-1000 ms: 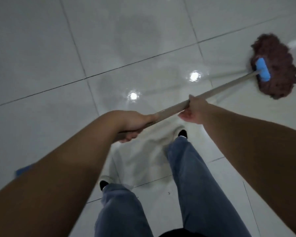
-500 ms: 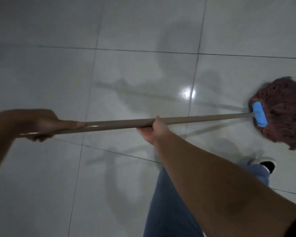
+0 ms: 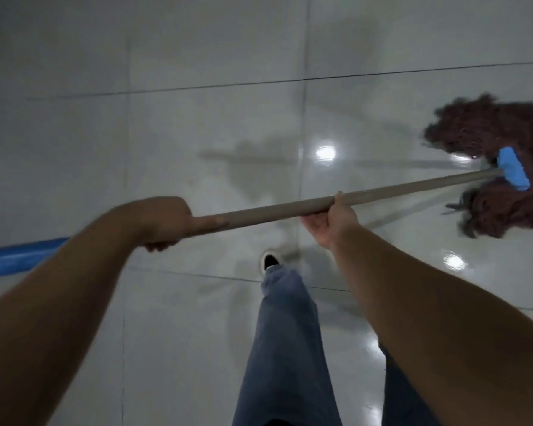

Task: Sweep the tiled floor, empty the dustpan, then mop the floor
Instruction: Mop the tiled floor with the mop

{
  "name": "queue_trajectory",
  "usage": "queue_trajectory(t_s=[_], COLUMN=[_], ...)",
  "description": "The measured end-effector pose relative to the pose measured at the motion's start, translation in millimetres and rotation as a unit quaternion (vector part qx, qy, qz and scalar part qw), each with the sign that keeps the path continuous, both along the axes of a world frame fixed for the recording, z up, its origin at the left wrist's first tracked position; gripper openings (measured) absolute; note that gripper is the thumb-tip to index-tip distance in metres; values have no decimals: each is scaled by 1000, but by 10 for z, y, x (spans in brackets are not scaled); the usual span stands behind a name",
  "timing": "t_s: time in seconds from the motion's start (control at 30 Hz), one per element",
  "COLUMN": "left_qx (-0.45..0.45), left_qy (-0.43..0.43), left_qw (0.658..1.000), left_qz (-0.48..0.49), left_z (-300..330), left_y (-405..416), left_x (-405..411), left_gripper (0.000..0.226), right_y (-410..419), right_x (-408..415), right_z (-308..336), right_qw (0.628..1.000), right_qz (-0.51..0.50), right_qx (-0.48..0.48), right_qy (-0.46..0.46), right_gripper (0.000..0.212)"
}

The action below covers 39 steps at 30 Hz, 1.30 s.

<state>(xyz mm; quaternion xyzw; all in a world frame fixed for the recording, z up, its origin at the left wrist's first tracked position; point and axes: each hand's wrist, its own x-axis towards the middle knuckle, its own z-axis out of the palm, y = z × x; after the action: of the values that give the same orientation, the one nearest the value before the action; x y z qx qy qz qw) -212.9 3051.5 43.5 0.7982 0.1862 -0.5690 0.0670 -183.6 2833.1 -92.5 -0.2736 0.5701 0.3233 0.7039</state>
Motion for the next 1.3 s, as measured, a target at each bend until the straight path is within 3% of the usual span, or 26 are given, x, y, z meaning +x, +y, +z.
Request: queue_trajectory(t_s=[0.2,0.37,0.47,0.6,0.77,0.9,1.0,1.07,1.17,1.3], left_qx=[-97,-201,-250,-239,-237,-224,-189,-151,-93,-22], left_qy=[-31,-80,-23,90,1,-33,-48,-60,-54,-35], left_qw=[995,976,963,947,961,962,974,984,993,998], left_qz=[-10,19,97,197,145,154,118,77,56,48], left_z=[-681,-1027,-1108,-1091,-1105,-987,-828,-696,-363,210], left_y=[-2355,-4366,-5321,-5652,-4832,-3369,-2157,-1352,-119,1441], left_x=[545,856,666,200,-48,-267,-601,-847,-1317,-1986], left_gripper=[77,63,54,37,47,52,52,50,50,64], right_y=[-2385,-3815,-4349,-4620,-4051,-2984,-1894,-1139,-92,1248], right_x=[436,554,507,154,-141,-315,-570,-805,-1199,-1691], right_z=[-318,-296,-216,-191,-193,-152,-51,-10,-1,112], right_qw=[991,980,962,961,982,992,988,993,999,998], right_qz=[67,-66,-144,-101,-20,75,142,110,-33,-10], right_qx=[-111,-168,-223,-256,-188,-83,-47,-28,-7,57], right_qy=[-38,-82,-62,-1,-29,-52,-43,-44,-33,4], right_gripper=[34,31,35,35,36,39,27,23,21,26])
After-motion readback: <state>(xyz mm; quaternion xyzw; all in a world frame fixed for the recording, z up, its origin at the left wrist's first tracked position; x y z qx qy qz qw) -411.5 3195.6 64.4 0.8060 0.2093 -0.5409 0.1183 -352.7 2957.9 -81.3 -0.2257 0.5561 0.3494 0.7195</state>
